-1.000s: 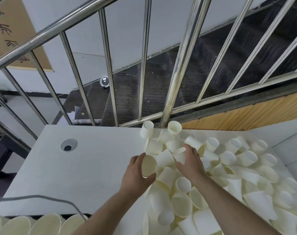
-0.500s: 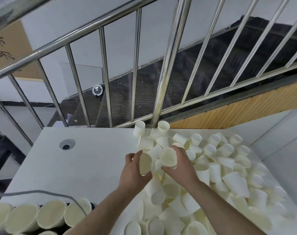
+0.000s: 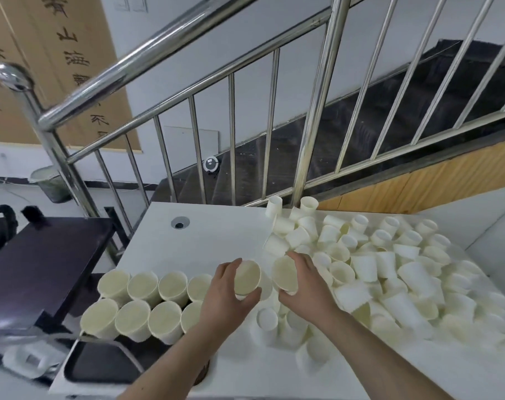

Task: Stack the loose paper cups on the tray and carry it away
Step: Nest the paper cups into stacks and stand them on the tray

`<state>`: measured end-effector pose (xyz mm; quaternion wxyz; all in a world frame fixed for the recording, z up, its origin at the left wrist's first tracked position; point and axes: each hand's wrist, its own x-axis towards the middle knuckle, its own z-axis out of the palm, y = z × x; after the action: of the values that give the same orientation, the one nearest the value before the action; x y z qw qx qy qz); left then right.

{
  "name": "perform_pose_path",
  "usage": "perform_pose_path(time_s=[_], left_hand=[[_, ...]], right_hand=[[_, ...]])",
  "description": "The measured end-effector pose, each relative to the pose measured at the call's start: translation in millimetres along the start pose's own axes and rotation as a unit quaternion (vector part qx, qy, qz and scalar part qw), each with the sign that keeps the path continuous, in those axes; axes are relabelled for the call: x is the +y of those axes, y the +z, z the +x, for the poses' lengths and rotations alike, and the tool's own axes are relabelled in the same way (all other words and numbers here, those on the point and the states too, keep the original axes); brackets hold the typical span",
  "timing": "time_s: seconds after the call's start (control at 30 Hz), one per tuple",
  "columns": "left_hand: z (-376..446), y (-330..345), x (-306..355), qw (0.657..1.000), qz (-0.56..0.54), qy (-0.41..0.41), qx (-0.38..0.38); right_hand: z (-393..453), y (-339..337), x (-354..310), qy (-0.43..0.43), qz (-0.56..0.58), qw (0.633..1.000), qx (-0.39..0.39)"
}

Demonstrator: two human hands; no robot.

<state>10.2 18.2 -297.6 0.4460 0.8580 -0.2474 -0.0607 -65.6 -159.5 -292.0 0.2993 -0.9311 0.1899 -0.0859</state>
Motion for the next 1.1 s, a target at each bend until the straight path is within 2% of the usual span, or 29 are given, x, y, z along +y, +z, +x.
perform_pose_path(time_s=[0.43, 0.8, 1.1], left_hand=[[-41.2, -101.8, -64.6, 0.997, 0.035, -0.042, 0.046], [-29.9, -200.7, -155.8, 0.992, 0.078, -0.099, 0.026], [-23.2, -229.2, -196.3, 0.988, 0.094, -0.121, -0.016]], right_hand=[[-16.7, 61.0, -104.8, -0.067, 0.011, 0.994, -0.088], [6.9, 155.1, -201.3, -0.063, 0.025, 0.987, -0.148], [17.3, 197.1, -230.0, -0.057, -0.028, 0.979, -0.194]])
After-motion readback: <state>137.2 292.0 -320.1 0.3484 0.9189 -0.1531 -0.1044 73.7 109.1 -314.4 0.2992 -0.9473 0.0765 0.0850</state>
